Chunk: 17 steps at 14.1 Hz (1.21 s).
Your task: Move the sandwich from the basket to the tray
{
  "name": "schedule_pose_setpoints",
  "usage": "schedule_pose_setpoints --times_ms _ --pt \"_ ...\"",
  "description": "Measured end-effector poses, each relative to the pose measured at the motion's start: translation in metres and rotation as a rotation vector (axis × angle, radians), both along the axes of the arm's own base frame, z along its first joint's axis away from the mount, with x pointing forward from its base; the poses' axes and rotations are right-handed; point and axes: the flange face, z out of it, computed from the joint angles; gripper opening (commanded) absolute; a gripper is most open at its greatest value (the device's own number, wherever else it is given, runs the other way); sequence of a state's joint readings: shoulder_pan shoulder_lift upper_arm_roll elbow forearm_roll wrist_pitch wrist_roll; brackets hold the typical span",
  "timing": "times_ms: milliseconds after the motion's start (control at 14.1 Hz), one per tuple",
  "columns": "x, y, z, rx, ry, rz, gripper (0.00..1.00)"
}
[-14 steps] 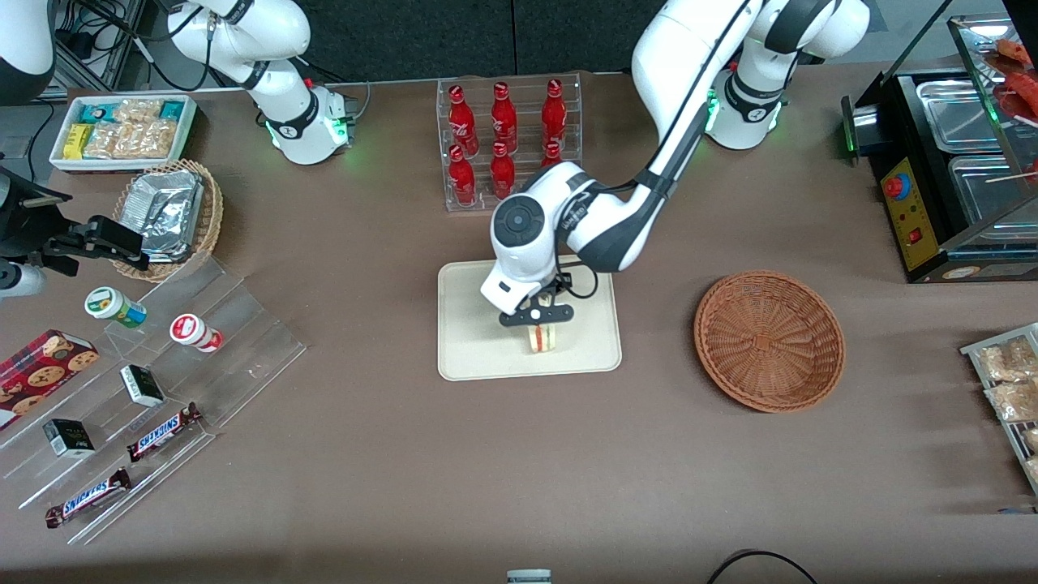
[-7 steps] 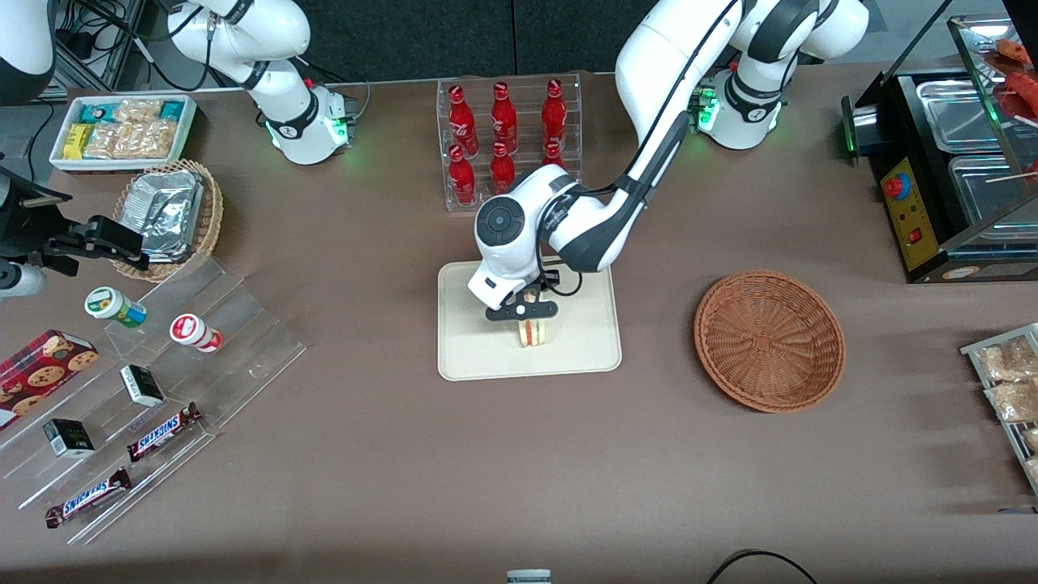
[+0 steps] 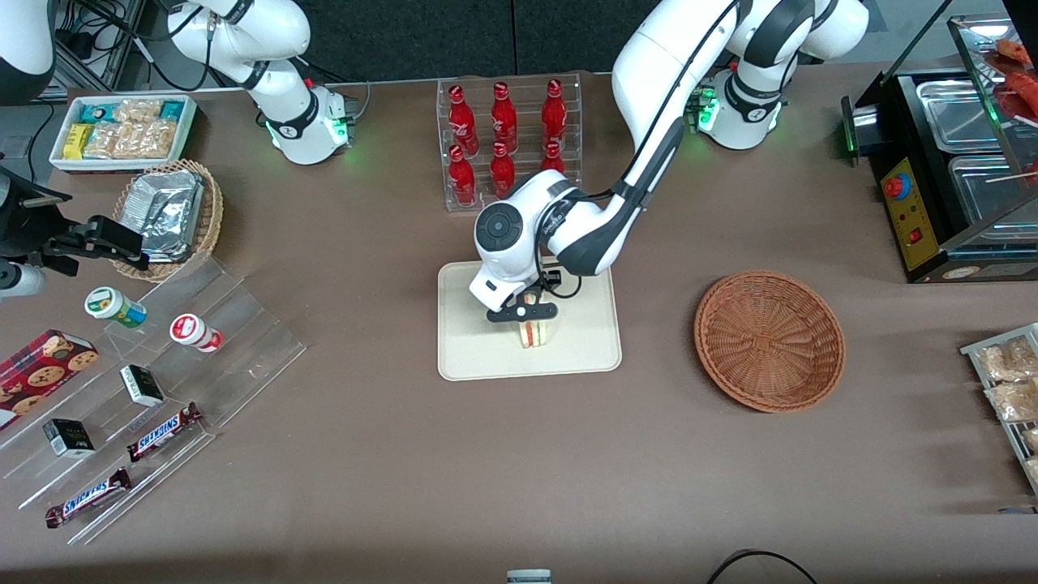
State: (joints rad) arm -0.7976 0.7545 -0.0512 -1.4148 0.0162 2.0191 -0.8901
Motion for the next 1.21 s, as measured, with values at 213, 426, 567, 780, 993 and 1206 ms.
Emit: schedule_pose_setpoints --times_ms 213,426,567,780,993,1206 --pt "0.007 0.002 0.015 0.005 -0.005 0.009 1.00" --pt "0.028 0.017 0.064 0.012 -0.050 0.105 1.00" --pt "0.042 0.041 0.113 0.023 -0.079 0.163 1.00" --pt "0.063 0.087 0.180 0.036 -0.117 0.239 1.00" --pt "0.077 0.139 0.228 0.052 -0.106 0.283 1.00" --pt "0.088 0.188 0.254 0.067 -0.059 0.255 1.00"
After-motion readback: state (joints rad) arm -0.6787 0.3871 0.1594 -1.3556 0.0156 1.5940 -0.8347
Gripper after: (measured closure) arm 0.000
